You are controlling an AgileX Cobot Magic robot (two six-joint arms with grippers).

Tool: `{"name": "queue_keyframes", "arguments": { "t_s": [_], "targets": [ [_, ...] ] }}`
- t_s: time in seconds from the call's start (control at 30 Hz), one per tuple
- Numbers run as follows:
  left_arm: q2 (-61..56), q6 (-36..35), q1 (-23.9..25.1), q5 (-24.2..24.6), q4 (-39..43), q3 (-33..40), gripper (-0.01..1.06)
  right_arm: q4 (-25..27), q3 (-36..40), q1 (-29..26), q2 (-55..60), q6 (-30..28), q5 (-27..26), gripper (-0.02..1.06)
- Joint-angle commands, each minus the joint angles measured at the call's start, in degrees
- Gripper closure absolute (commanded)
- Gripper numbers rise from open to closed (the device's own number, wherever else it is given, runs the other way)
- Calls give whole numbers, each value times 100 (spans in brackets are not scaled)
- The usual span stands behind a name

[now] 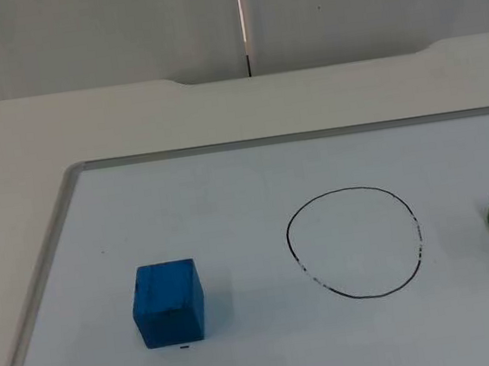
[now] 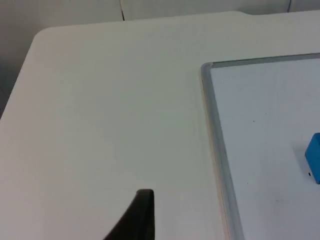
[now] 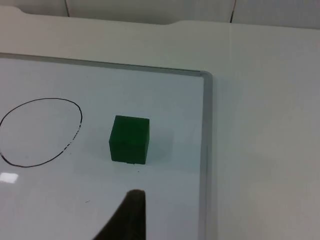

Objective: Push the two cubes into the marked area.

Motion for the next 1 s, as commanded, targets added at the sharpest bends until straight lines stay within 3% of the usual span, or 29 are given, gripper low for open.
{"name": "queue_keyframes", "arguments": {
  "t_s": [0.0,0.23,0.77,0.97],
  "targets": [
    [-23,11,-26,-103,-74,-67,0,24,43,-28,-25,1,-6,-1],
    [348,11,-26,-327,-151,-299,0,10,43,-28,-25,1,-6,-1],
    [2078,11,-26,-1515,-220,-372,0,10,43,-28,-25,1,-6,-1],
    [2722,21,-26,-1758,-267,-372,6,10,43,-28,-25,1,-6,-1]
  ]
}}
